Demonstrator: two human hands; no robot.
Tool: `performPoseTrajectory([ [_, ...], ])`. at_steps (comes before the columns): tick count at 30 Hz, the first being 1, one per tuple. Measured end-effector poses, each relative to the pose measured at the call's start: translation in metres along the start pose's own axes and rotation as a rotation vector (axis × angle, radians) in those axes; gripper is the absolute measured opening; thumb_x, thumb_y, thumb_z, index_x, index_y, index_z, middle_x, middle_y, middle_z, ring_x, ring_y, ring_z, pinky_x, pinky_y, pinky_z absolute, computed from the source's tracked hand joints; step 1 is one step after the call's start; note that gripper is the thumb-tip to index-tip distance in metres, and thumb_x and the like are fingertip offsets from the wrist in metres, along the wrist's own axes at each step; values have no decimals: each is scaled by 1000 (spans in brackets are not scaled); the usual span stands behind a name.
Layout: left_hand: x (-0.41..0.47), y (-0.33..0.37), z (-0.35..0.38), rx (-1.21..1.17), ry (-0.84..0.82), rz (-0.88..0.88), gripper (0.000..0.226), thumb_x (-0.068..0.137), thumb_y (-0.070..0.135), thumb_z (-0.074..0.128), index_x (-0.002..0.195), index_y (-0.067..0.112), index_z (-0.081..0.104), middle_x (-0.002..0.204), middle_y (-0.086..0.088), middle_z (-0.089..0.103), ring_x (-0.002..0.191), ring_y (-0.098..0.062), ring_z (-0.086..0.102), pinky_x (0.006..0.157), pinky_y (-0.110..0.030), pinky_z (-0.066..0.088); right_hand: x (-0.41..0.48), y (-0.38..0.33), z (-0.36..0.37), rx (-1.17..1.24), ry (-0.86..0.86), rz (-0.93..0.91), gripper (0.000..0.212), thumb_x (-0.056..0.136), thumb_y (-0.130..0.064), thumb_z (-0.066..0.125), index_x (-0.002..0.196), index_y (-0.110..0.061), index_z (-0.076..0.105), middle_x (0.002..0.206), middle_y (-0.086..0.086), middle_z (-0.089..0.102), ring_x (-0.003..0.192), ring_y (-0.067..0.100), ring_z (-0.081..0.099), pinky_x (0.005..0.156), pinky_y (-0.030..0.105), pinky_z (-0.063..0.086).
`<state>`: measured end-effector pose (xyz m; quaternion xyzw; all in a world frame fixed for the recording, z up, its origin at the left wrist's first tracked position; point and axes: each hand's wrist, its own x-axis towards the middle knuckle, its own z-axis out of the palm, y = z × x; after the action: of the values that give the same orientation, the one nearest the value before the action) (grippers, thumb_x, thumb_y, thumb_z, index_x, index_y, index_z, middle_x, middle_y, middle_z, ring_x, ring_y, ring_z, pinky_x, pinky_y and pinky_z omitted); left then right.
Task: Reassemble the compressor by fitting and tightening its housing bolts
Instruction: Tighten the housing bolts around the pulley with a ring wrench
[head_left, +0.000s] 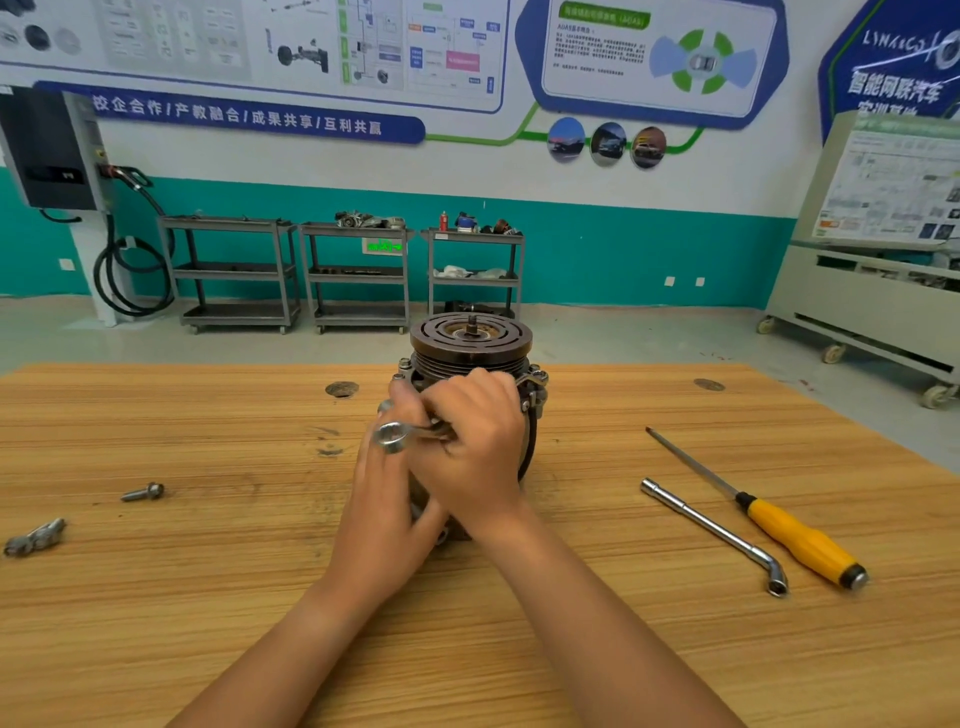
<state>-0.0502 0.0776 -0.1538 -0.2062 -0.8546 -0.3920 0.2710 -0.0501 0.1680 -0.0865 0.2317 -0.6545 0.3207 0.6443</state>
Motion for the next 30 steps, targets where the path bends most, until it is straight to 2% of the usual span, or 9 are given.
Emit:
performPoseTrajectory([
  [1,0,-2,0,6,13,11,59,84,22,61,136,5,39,141,-13,39,133,-30,33,108,-49,32,8,-1,-6,68,40,10,48,90,-21,54,45,-3,47,42,5,41,43,18,36,50,31,32],
  [3,-2,-4,-1,22,52,48,69,85,14,64,143,19,28,153,5,21,143,-15,12,118,-26,12,27,-9,-20,301,147,88,45,89,-14,49,46,-2,43,44,0,37,43,7,31,46,22,30],
  [5,-2,-4,-1,33,51,68,76,85,13,64,142,28,15,150,20,6,142,-1,1,111,-8,0,48,-18,-37,651,271,199,37,86,-16,43,50,-12,48,44,-9,34,41,-3,29,45,12,26],
  [7,-2,-3,-1,34,39,62,77,87,15,62,140,33,10,147,27,0,141,3,-2,108,-5,-2,69,-15,-59,935,427,268,39,88,-22,38,51,-24,50,41,-16,35,37,-3,29,44,14,26],
  [9,-2,-3,-1,42,31,56,77,87,18,61,139,36,7,145,31,-3,140,5,-5,108,-5,-3,88,0,-79,1108,535,396,46,99,-20,25,57,-21,44,38,-15,30,33,1,22,43,15,25],
  [11,-2,-3,-1,46,23,62,77,88,18,61,138,36,7,144,32,-4,138,10,-7,106,-3,-4,99,21,-90,1134,614,618,44,104,-21,20,62,-16,33,37,-11,21,34,5,13,42,16,20],
  [13,-2,-4,-1,50,30,73,77,87,17,62,139,34,8,144,31,-3,137,12,-8,106,-2,-4,100,44,-89,1103,670,857,42,103,-29,25,62,-17,29,39,-8,16,38,10,7,42,18,14],
  [17,-1,-6,0,54,32,76,77,86,15,63,139,32,10,146,29,-1,138,9,-5,107,-4,-3,90,81,-76,1047,700,1160,43,101,-31,29,61,-18,28,40,-7,15,36,10,9,40,17,12],
  [30,-2,-7,0,54,30,71,78,86,14,64,139,32,10,145,29,-1,139,5,-2,108,-4,-2,80,108,-66,1048,632,1336,36,97,-19,25,61,-19,26,38,-6,15,32,11,12,38,14,13],
])
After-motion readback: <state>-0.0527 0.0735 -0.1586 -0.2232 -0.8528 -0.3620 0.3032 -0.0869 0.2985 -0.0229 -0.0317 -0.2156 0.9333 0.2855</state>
